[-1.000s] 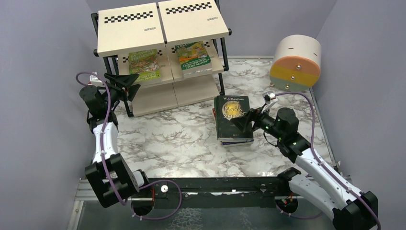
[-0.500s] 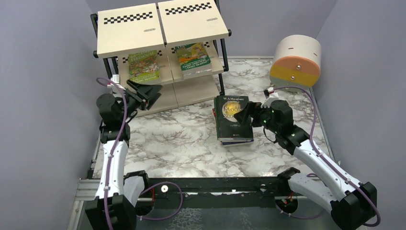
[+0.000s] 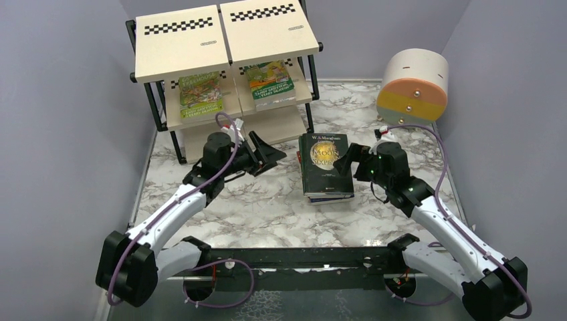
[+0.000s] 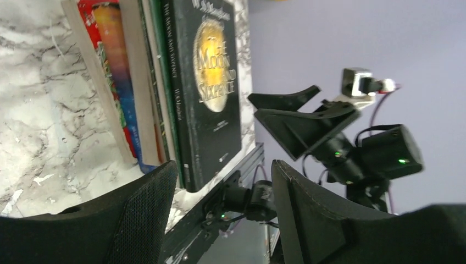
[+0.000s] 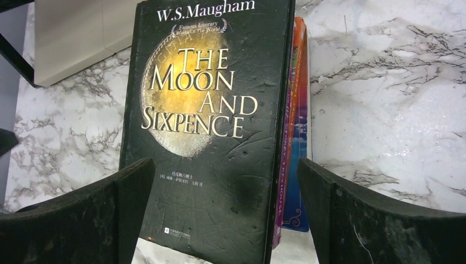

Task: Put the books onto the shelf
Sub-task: Pick up the book from the center of the board.

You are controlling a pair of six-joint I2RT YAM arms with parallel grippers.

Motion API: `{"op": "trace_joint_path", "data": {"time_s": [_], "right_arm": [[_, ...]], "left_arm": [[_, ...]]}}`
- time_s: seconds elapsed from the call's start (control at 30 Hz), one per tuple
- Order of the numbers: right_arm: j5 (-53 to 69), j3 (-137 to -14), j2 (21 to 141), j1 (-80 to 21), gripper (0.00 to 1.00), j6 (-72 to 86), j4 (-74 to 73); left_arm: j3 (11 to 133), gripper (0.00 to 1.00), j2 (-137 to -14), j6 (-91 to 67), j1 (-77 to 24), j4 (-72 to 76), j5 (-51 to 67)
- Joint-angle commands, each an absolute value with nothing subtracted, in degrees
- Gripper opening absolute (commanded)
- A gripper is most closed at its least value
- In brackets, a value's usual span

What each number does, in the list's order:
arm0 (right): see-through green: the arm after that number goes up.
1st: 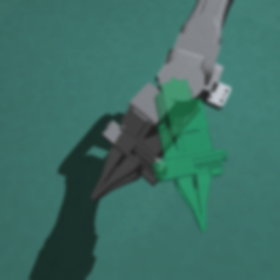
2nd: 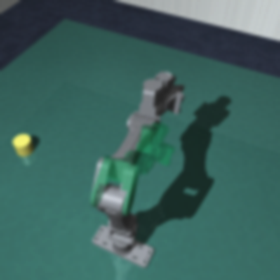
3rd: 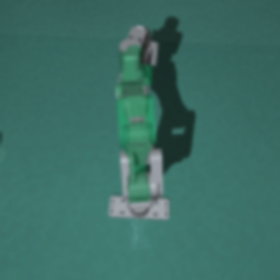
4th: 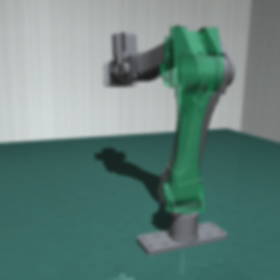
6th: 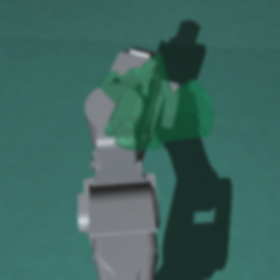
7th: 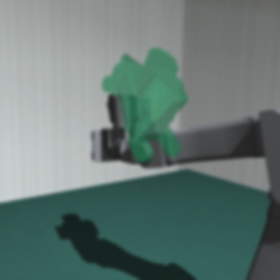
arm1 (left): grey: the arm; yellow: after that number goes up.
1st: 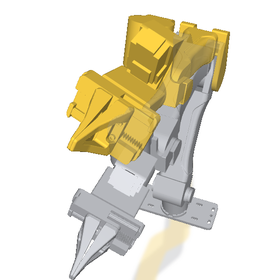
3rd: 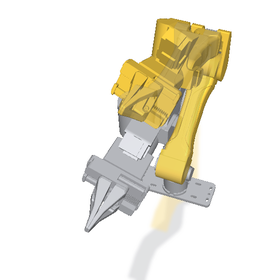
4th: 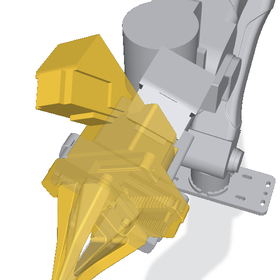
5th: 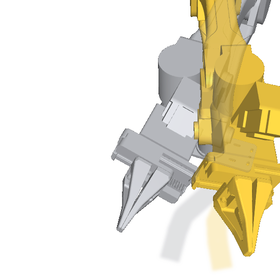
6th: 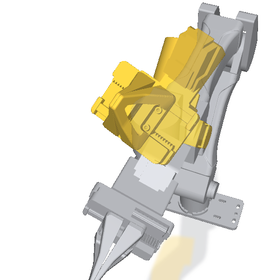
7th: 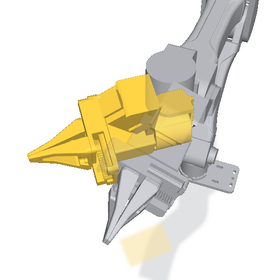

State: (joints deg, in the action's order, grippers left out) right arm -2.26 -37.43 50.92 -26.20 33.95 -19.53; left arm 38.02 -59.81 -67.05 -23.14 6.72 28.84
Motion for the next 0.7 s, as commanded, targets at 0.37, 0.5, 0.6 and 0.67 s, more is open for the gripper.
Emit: {"op": "trace_joint_path", "data": {"time_s": [0.37, 0.5, 0.6, 0.67], "right_arm": [[5.57, -38.00, 54.35, -26.45, 0.98, 33.31, -16.01], [7.38, -37.80, 54.53, -26.44, 0.98, 33.23, -14.30], [8.92, -37.65, 54.55, -26.45, 0.98, 33.14, -12.85], [9.68, -37.63, 54.71, -26.46, 0.97, 32.99, -12.24]], "left_arm": [[38.15, 0.56, -70.54, -64.56, -29.80, 14.34, 22.82], [38.10, 0.56, -71.82, -64.56, -30.99, 15.35, 22.77], [37.91, 0.56, -72.64, -64.57, -31.82, 15.98, 22.82], [37.67, 0.56, -72.97, -64.58, -32.18, 16.32, 22.78]]}}
